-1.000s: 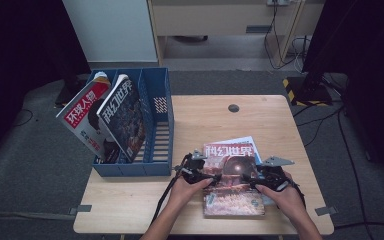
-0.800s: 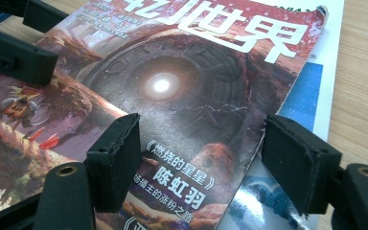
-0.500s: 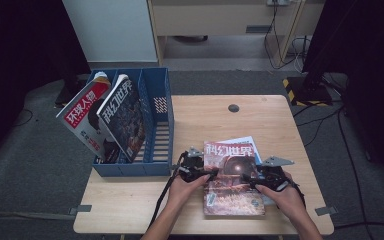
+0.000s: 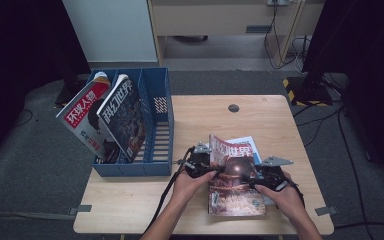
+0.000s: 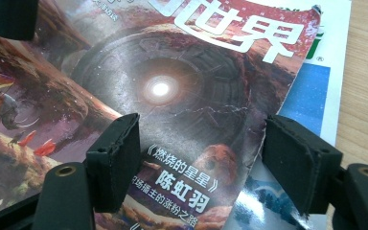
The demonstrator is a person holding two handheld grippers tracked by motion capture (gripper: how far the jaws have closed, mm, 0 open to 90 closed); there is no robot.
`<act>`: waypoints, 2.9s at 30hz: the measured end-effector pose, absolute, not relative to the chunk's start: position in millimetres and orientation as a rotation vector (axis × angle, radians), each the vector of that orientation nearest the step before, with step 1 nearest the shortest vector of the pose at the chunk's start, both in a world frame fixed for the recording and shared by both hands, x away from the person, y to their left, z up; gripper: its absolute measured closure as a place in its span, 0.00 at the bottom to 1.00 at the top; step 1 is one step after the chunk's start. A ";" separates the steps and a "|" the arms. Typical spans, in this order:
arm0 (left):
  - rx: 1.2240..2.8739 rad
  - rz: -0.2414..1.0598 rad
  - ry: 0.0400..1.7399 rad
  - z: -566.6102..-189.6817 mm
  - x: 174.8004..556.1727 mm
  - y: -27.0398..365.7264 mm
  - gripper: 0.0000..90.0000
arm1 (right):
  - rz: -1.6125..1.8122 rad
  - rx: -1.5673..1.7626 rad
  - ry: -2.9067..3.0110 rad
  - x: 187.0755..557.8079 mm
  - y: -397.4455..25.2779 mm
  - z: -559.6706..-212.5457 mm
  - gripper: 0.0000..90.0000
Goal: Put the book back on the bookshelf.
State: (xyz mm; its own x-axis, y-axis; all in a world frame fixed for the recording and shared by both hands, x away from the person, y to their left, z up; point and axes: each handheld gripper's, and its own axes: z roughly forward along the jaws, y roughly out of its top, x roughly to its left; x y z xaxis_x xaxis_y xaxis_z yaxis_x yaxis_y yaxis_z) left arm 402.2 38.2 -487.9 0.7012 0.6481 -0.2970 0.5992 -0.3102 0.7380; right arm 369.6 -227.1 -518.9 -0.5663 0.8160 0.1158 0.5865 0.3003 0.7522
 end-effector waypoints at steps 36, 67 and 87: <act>2.012 0.111 0.985 -472.7 415.7 30.6 0.87 | 1.188 1.213 2.307 369.4 -214.3 -518.2 0.34; 1.997 0.201 0.843 -440.2 405.1 35.7 0.92 | 1.261 1.266 2.297 376.3 -217.7 -518.2 0.25; 1.952 0.249 0.733 -416.9 401.2 33.1 0.93 | 1.502 1.196 2.360 400.5 -225.0 -504.9 0.36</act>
State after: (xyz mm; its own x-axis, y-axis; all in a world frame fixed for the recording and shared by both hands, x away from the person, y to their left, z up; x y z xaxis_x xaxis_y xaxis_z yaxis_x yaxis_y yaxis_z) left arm 401.2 33.1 -416.9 0.7958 0.5903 -0.1354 0.3858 -0.3219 0.8646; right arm 400.5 -225.0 -504.9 -0.6868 0.6571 0.3107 0.5596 0.2052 0.8030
